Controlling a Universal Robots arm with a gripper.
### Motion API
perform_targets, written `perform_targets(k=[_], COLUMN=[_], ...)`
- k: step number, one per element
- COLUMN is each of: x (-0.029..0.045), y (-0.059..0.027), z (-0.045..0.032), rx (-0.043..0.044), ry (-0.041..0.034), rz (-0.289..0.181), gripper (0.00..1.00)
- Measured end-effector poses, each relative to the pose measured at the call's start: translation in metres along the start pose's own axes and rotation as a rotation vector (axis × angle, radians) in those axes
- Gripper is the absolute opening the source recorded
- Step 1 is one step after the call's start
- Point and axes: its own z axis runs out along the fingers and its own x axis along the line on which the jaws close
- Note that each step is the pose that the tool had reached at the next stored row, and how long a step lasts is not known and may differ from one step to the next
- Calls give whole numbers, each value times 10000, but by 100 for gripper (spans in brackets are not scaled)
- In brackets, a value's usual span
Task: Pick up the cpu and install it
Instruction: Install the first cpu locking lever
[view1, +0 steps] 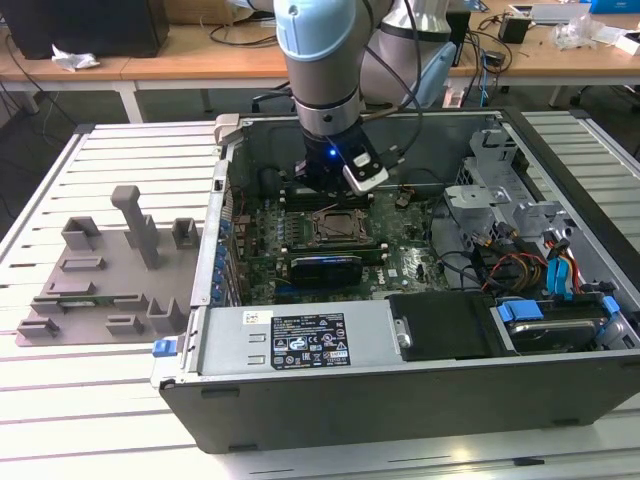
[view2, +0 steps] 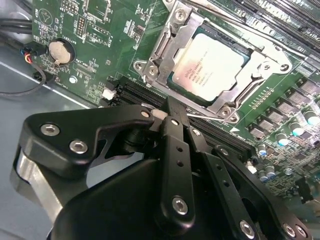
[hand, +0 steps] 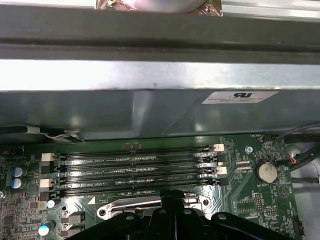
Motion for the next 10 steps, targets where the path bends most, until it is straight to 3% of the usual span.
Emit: perform_targets(k=[5, 7, 8, 10], x=[10, 13, 15, 19], y=[38, 52, 63, 83], z=[19, 34, 45, 59], rx=[92, 239, 374, 482], ry=[-19, -31, -39, -46], rz=[63, 49, 38, 36], gripper=[11, 11, 11, 11])
